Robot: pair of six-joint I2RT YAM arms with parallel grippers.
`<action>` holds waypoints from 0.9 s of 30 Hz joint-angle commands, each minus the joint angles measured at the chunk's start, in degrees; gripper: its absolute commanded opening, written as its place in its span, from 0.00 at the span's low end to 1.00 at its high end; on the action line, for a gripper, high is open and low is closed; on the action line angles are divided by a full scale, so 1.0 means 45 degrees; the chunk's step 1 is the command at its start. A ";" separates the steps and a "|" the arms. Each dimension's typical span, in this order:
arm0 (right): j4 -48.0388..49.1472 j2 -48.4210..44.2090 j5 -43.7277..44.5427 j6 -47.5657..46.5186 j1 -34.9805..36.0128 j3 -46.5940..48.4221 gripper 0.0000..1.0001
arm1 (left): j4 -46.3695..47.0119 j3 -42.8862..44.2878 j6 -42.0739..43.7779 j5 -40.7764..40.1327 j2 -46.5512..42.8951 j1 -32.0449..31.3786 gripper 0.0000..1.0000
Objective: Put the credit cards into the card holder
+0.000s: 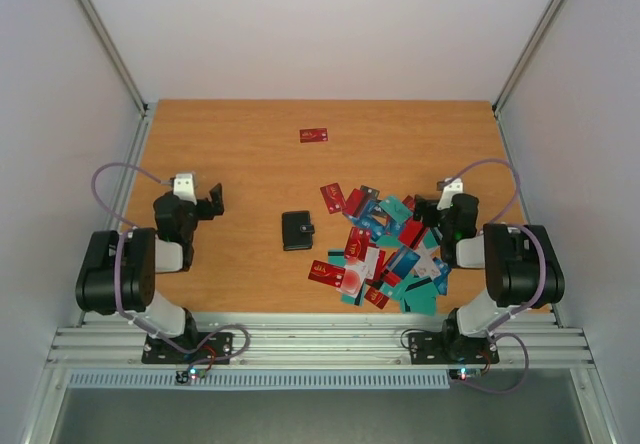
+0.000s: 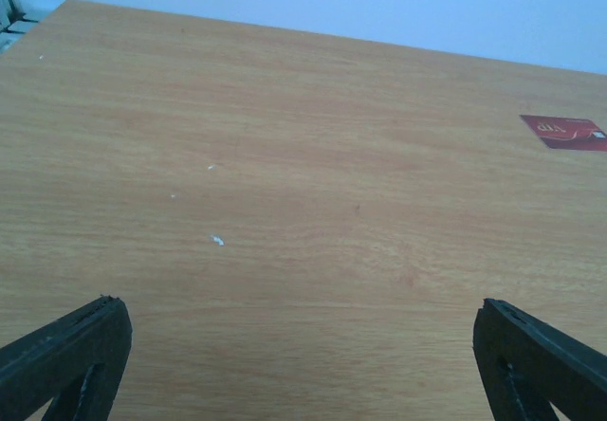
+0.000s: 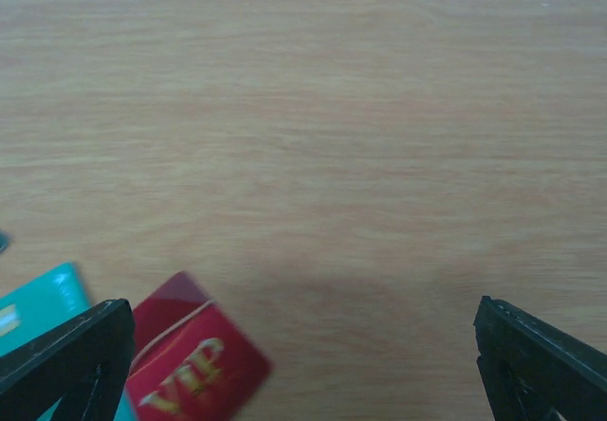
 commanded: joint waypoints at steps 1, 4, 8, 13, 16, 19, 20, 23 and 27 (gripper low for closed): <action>0.0536 0.0163 -0.1181 0.0521 -0.0802 0.1035 0.99 | 0.1189 0.0224 0.0229 -0.0238 0.0191 -0.0057 0.99; 0.0387 0.0092 -0.0956 0.0481 -0.0734 0.1056 0.98 | 0.0551 0.0507 0.0343 -0.0443 0.0181 -0.0233 0.99; 0.0354 0.0075 -0.0960 0.0485 -0.0727 0.1066 0.98 | 0.0336 0.0629 0.0492 -0.0761 0.0196 -0.0405 0.99; 0.0302 0.0085 -0.0942 0.0480 -0.0712 0.1084 0.98 | 0.0295 0.0642 0.0515 -0.0789 0.0175 -0.0434 0.99; 0.0310 0.0081 -0.0942 0.0472 -0.0710 0.1084 0.99 | 0.0291 0.0648 0.0534 -0.0800 0.0172 -0.0443 0.99; 0.0280 0.0091 -0.0942 0.0467 -0.0707 0.1113 0.98 | 0.0296 0.0649 0.0534 -0.0800 0.0172 -0.0452 0.99; 0.0240 0.0113 -0.0942 0.0471 -0.0707 0.1151 0.99 | 0.0296 0.0653 0.0534 -0.0800 0.0171 -0.0450 0.99; 0.0013 0.0166 -0.0796 0.0433 -0.0633 0.1294 0.98 | 0.0295 0.0653 0.0534 -0.0810 0.0182 -0.0450 0.99; 0.0141 0.0154 -0.0747 0.0418 -0.0610 0.1227 0.99 | 0.0274 0.0644 0.0519 -0.0820 0.0175 -0.0460 0.99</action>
